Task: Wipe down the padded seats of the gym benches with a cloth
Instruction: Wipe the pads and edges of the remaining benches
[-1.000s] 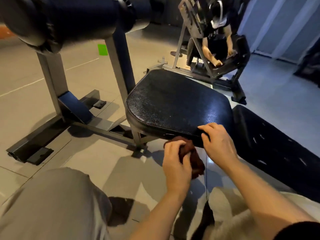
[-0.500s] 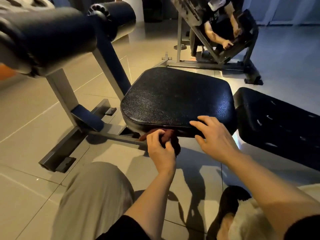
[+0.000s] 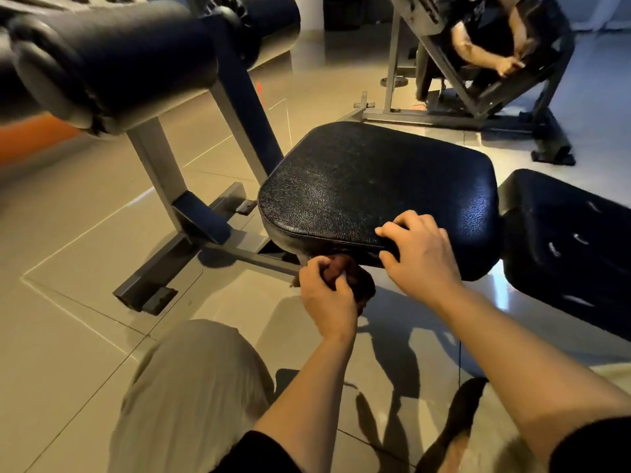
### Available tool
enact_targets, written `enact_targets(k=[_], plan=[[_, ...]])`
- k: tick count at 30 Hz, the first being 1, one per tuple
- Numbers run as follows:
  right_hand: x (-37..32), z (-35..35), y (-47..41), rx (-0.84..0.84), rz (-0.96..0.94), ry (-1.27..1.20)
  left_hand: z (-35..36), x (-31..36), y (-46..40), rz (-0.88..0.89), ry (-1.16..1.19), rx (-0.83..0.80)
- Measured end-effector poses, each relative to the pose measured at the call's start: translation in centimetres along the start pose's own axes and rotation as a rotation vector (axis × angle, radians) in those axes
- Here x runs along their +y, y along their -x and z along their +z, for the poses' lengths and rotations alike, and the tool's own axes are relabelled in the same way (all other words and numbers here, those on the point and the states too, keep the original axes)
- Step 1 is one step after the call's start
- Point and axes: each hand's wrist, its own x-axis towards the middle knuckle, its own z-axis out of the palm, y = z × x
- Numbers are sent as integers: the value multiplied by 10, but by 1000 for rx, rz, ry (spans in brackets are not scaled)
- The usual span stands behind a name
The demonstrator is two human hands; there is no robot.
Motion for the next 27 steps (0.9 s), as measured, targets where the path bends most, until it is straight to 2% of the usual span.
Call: enact_targets(k=[2, 3, 7, 9, 13, 17, 19, 21, 24, 25, 27], plan=[[0, -1, 0, -12, -7, 6, -6, -6, 5, -168, -24, 55], [0, -1, 0, -11, -12, 11, -8, -5, 6, -197, -23, 95], [-1, -1, 0, -15, -10, 17, -6, 24, -4, -106, 8, 246], [-1, -1, 0, -23, -9, 26, -4, 33, -12, -60, -6, 258], [-2, -2, -1, -28, -5, 24, 1, 30, -9, -11, 29, 153], [-4, -4, -2, -45, -1, 19, 2, 22, 5, 32, 46, -133], [-5, -4, -2, -48, 1, 14, 1, 21, 10, 38, 43, -169], [-5, -4, -2, -46, -5, 11, -3, 22, 11, 4, 56, -38], [-3, -4, 1, -56, -9, 8, -11, 27, 2, -71, 51, 251], [-2, -4, 2, -63, -11, 6, -12, 30, -3, -111, 46, 299], [-1, -5, 4, -82, -17, 0, -9, 35, -9, -158, 55, 287]])
